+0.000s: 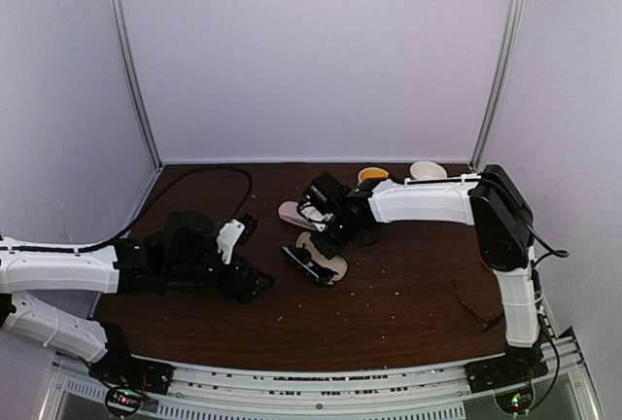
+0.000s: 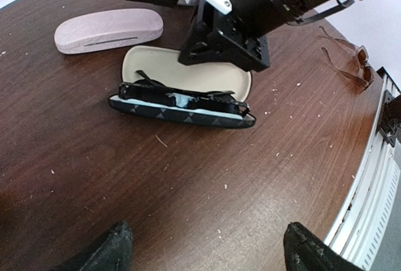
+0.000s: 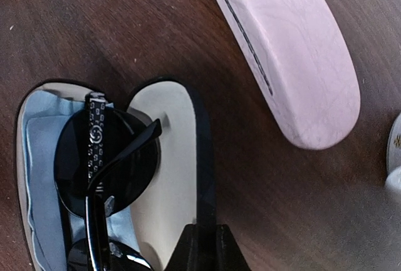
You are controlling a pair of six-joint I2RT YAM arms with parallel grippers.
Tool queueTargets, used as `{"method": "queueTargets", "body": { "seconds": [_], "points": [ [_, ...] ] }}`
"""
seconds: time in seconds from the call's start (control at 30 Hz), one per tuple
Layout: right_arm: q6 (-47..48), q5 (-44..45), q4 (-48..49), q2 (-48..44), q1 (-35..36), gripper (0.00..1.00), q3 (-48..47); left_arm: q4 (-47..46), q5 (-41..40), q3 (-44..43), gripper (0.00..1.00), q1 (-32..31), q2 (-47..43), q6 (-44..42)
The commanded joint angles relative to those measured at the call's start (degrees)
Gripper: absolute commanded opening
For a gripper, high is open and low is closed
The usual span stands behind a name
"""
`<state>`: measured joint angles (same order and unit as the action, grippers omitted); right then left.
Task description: Organize the sunglasses
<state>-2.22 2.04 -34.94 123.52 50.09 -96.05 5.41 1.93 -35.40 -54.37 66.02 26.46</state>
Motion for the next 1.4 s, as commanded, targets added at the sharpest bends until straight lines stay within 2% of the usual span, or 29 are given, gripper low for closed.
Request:
{"method": "queueTargets", "body": {
  "seconds": [0.0, 0.23, 0.7, 0.97, 1.1, 1.23, 1.37],
  "points": [
    [-11.71, 3.84, -1.92, -4.09, 1.93, 0.06, 4.76, -3.48, 0.7, 0.87, 0.87, 0.32, -0.55, 1.05],
    [-16.58, 3.66, -2.97, -6.02, 3.47, 0.18, 6.97, -3.97, 0.89, 1.12, 0.87, 0.32, 0.28, 1.44],
    [-17.03, -1.07, -3.93, -7.9, 3.36, 0.34, 3.72, -3.46, 1.27, -0.4, 0.86, 0.32, 4.68, 3.24],
    [-15.69, -0.39, -3.63, -13.39, 1.29, 0.36, 5.59, -3.9, 2.37, -2.4, 0.76, 0.32, 9.2, 5.4],
    [-12.19, -0.58, -1.69, -16.3, -0.65, 0.35, 8.74, -3.04, 1.59, -3.36, 0.72, 0.67, 11.87, 6.01],
    [-7.74, -3.37, -0.8, -17.06, -0.53, 0.31, 10.05, -1.9, 1.86, -4.89, 0.59, 1.93, 15.68, 6.85],
    [-5.9, 2.94, -1.97, -15.32, -0.66, 0.27, 10.83, -0.64, 2.57, -7.32, 0.49, 3.32, 19.33, 7.15]
  ]
}}
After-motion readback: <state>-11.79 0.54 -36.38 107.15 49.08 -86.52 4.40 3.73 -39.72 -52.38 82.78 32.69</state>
